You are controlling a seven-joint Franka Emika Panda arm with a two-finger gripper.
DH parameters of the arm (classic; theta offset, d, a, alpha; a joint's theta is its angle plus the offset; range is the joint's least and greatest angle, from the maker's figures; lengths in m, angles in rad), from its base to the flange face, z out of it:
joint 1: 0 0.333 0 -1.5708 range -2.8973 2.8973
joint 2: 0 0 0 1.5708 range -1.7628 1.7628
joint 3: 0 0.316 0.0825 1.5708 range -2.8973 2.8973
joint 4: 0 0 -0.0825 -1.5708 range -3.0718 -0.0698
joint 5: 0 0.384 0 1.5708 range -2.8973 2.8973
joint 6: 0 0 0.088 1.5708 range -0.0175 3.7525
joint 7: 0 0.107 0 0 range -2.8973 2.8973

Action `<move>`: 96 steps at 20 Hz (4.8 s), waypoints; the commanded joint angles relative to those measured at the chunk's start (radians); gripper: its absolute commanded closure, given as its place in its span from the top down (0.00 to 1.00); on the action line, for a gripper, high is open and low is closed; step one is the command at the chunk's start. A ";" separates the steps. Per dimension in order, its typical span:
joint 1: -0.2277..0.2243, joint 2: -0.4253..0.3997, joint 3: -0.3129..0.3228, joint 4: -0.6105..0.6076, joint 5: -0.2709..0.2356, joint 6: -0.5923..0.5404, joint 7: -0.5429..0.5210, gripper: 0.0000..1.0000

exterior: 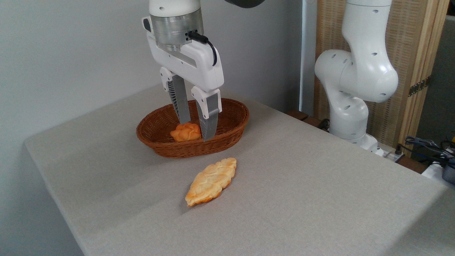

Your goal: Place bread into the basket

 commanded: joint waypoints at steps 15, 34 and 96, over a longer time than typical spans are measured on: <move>-0.004 -0.002 0.007 0.019 0.002 -0.051 0.003 1.00; 0.001 0.023 0.016 -0.156 0.012 0.112 -0.003 1.00; -0.042 -0.022 -0.185 -0.150 -0.095 0.061 -0.132 0.56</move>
